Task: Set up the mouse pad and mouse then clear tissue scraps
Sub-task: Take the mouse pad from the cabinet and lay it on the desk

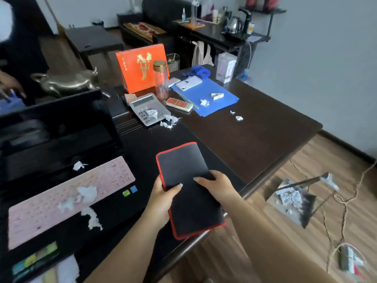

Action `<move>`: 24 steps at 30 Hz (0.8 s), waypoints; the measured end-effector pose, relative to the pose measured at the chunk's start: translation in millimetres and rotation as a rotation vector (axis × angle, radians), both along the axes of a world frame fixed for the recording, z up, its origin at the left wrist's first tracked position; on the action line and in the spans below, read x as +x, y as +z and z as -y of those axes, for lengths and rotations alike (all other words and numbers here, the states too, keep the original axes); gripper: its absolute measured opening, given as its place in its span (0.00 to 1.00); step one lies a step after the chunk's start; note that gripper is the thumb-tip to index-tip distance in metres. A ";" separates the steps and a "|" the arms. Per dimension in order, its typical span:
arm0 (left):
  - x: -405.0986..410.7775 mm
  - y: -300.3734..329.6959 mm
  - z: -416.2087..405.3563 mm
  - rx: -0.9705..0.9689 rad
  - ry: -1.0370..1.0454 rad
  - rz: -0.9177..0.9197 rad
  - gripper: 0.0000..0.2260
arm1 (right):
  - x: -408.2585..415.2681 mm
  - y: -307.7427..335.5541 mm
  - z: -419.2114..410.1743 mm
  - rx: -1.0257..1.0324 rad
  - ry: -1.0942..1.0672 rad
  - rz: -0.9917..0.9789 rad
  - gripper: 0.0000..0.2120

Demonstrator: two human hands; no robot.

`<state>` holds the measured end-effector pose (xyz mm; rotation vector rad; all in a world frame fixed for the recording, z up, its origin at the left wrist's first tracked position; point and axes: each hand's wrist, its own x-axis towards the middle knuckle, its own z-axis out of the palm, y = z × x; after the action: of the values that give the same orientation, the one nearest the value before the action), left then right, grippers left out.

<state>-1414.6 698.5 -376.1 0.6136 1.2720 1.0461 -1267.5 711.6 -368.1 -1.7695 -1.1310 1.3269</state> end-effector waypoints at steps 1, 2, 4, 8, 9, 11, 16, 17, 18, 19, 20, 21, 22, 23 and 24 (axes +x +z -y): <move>4.4 -6.1 -6.5 -0.021 0.041 -0.022 0.18 | 2.9 -4.5 -10.3 0.016 0.049 0.072 0.12; 8.0 -12.3 -12.8 -0.040 0.075 -0.046 0.18 | 5.3 -9.9 -20.5 0.025 0.101 0.133 0.13; 12.3 -23.5 -27.0 -0.075 0.126 -0.089 0.19 | 6.7 -20.6 -41.8 0.044 0.183 0.219 0.15; 13.0 -41.1 -58.7 -0.130 0.241 -0.149 0.18 | -2.3 -39.9 -83.2 0.047 0.314 0.332 0.20; 12.6 -43.1 -64.3 -0.135 0.259 -0.166 0.17 | -5.4 -41.8 -90.3 0.052 0.345 0.370 0.21; 12.7 -50.8 -78.5 -0.139 0.293 -0.232 0.12 | -11.3 -49.1 -108.0 0.049 0.428 0.446 0.22; 26.4 -66.9 -94.0 -0.243 0.291 -0.422 0.20 | -6.9 -67.6 -126.4 -0.009 0.556 0.549 0.24; 29.2 -69.4 -95.6 -0.272 0.308 -0.435 0.22 | -5.6 -71.1 -129.7 -0.015 0.584 0.568 0.24; 31.4 -69.3 -96.3 -0.274 0.315 -0.446 0.23 | -4.5 -71.6 -129.7 0.002 0.605 0.603 0.25; 32.1 -69.9 -97.7 -0.268 0.320 -0.466 0.25 | -4.4 -72.6 -130.2 0.091 0.618 0.661 0.27; 32.7 -70.9 -100.5 -0.264 0.329 -0.487 0.26 | -4.3 -74.8 -133.2 0.241 0.644 0.750 0.28; 33.0 -69.9 -102.7 -0.264 0.330 -0.510 0.27 | -5.8 -77.3 -134.8 0.405 0.673 0.806 0.30; 33.6 -68.5 -104.8 -0.261 0.336 -0.523 0.27 | -7.7 -78.6 -135.7 0.524 0.722 0.825 0.32; 34.5 -66.7 -105.5 -0.259 0.340 -0.530 0.27 | -11.3 -81.0 -136.2 0.619 0.780 0.823 0.31; 35.5 -65.5 -104.7 -0.246 0.341 -0.526 0.27 | -14.3 -80.4 -135.3 0.673 0.873 0.822 0.27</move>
<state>-1379.2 803.2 -441.6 0.5069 1.9879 1.0118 -1281.8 847.0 -448.5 -1.3036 -2.6259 0.3899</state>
